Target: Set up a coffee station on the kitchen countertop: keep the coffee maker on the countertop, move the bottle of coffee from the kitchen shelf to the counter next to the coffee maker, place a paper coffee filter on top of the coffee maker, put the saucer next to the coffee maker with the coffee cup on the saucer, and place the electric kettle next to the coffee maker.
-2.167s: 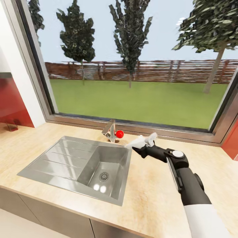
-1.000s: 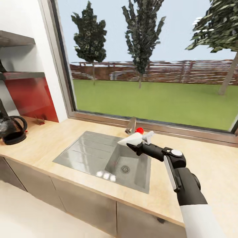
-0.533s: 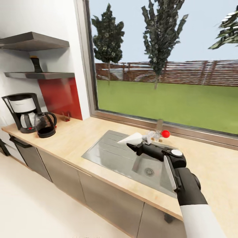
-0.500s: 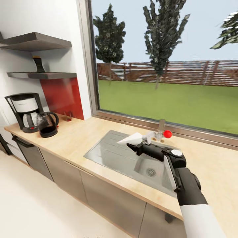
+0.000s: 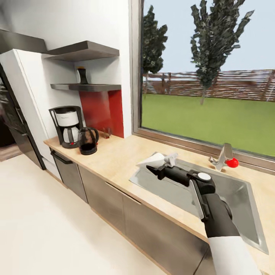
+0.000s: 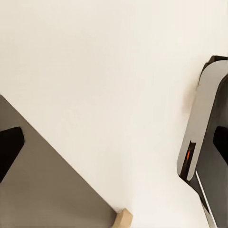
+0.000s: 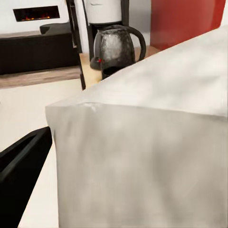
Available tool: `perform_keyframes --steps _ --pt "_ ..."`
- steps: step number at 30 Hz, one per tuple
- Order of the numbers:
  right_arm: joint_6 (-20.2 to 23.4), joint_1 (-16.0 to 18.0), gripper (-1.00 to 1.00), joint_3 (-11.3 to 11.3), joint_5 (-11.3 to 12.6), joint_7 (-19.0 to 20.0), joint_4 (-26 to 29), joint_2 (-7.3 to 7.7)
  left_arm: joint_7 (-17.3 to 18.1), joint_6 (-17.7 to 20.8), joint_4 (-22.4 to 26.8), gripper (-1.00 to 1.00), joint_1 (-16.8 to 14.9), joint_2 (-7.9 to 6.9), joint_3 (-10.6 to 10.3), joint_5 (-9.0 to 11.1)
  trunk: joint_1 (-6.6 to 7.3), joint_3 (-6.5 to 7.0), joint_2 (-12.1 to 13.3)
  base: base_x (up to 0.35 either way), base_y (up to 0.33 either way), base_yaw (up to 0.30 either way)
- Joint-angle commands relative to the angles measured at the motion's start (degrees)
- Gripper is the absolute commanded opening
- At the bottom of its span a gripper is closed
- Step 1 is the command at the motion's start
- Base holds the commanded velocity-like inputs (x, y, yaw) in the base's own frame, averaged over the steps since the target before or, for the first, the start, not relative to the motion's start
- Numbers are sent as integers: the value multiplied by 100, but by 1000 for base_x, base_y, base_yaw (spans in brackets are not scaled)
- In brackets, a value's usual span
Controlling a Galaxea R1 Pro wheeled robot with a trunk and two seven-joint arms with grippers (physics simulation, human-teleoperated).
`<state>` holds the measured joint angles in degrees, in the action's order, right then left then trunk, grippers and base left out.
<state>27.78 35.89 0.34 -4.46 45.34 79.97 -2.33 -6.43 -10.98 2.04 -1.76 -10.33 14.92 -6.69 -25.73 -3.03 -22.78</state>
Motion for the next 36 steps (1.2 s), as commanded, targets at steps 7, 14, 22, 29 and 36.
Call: perform_keyframes --steps 7,14,22,29,36 --pt "27 6 -100 -7 -46 35 10 -5 -16 -25 -11 100 -8 4 41 -60 -5 -13 -14 95 338 263" --pt "26 6 -100 -13 -46 32 10 -5 -16 -19 -11 100 -8 2 45 -60 -5 -13 -14 96 338 63" --pt "26 6 -100 -16 -46 28 10 -5 -16 -27 -11 100 -8 29 46 -60 -5 -13 -14 96 338 3" --pt "26 6 -100 -10 -46 29 10 -5 -16 -28 -11 100 -8 55 46 -60 -5 -13 -14 96 338 0" --pt "26 6 -100 -12 -46 28 10 -7 -16 -41 -11 100 -8 64 46 -60 -5 -13 -14 113 338 0"
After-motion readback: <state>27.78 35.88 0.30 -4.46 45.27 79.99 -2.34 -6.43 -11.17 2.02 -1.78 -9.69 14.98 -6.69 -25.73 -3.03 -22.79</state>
